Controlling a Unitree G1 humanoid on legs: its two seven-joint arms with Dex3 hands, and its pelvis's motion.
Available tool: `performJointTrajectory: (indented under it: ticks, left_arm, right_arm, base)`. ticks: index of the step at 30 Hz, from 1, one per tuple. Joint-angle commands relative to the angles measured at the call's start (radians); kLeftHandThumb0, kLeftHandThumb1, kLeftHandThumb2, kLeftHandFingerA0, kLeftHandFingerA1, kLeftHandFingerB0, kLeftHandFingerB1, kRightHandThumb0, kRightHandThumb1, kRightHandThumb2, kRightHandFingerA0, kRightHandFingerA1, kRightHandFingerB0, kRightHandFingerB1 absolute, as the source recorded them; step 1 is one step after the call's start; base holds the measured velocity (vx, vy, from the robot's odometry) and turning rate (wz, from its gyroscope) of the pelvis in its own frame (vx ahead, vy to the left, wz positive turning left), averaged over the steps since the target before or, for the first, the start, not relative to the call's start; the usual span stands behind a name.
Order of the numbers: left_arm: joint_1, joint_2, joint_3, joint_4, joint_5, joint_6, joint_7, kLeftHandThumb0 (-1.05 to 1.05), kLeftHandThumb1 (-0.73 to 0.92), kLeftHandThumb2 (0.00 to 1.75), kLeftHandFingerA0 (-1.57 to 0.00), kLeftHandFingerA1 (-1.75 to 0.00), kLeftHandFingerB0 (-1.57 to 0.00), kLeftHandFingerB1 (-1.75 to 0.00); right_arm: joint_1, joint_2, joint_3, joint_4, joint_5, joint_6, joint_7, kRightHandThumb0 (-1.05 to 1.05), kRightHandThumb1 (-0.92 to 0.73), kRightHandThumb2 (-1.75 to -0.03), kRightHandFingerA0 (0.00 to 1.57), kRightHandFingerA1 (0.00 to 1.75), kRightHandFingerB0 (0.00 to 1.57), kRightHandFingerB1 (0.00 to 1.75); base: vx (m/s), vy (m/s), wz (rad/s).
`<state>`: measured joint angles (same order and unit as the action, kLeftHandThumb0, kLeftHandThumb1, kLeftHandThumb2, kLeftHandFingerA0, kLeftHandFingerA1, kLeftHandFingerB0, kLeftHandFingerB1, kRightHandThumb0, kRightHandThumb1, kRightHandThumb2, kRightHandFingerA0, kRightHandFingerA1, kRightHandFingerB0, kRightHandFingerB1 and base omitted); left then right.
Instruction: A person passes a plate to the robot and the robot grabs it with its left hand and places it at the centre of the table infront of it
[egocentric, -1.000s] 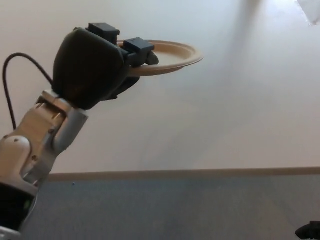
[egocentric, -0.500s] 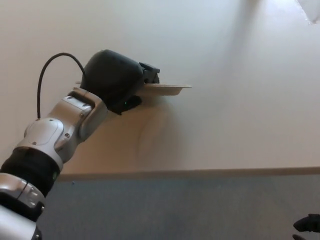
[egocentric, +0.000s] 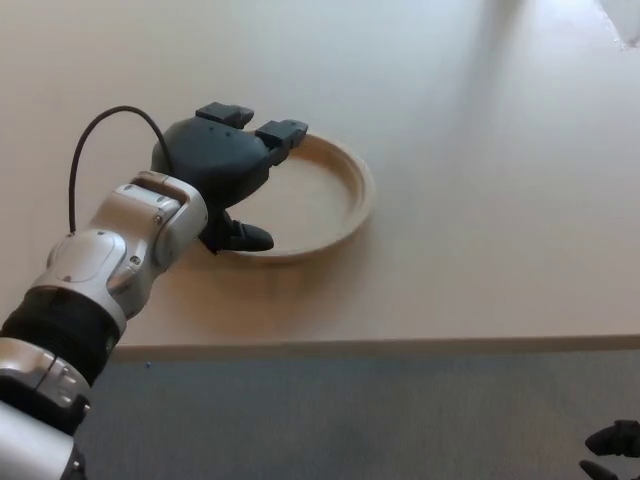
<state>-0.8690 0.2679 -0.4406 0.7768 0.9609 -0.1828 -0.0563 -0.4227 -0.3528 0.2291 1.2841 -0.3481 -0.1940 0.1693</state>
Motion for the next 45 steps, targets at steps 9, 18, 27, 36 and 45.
performJointTrajectory:
  ticks: [9, 18, 27, 36, 45]
  left_arm:
    - [-0.094, -0.024, 0.141, -0.023, -0.295, 0.23, -0.512, -1.02, 0.44, 0.79, 0.0, -0.02, 0.0, 0.0]
    - [0.071, 0.008, 0.271, -0.321, -0.403, 0.09, -0.362, -1.03, 0.7, 0.68, 0.0, -0.21, 0.0, -0.11]
    - [0.424, -0.011, 0.487, -0.934, -0.629, -0.07, -0.255, -0.8, 0.51, 0.87, -0.06, -0.4, -0.12, -0.25]
    - [0.72, 0.018, 0.599, -1.164, -0.698, -0.107, -0.289, -0.69, 0.54, 0.57, -0.24, -0.36, -0.17, -0.28]
    - [0.989, 0.055, 0.552, -1.154, -0.626, -0.197, -0.278, -0.58, 0.48, 0.55, -0.33, -0.4, -0.25, -0.3]
  right_arm:
    - [-0.043, -0.015, -0.018, -0.002, 0.012, 0.032, 0.009, -0.83, -0.65, -1.03, 0.33, 0.61, 0.15, 0.5]
    - [-0.057, -0.019, -0.018, -0.003, 0.009, 0.028, 0.007, -0.84, -0.65, -1.01, 0.3, 0.61, 0.18, 0.5]
    - [-0.043, -0.02, -0.011, 0.006, 0.001, 0.025, 0.009, -0.84, -0.86, -0.65, 0.33, 0.57, 0.2, 0.41]
    - [-0.005, -0.013, 0.001, 0.011, -0.005, 0.016, 0.012, -0.85, -0.66, -1.02, 0.32, 0.62, 0.16, 0.51]
    - [0.018, -0.006, -0.006, 0.02, 0.002, 0.024, 0.004, -0.82, -0.65, -1.03, 0.36, 0.64, 0.15, 0.51]
  base:
    - [0.0, 0.0, 0.0]
    - [0.0, 0.0, 0.0]
    - [0.0, 0.0, 0.0]
    - [0.0, 0.0, 0.0]
    - [0.0, 0.0, 0.0]
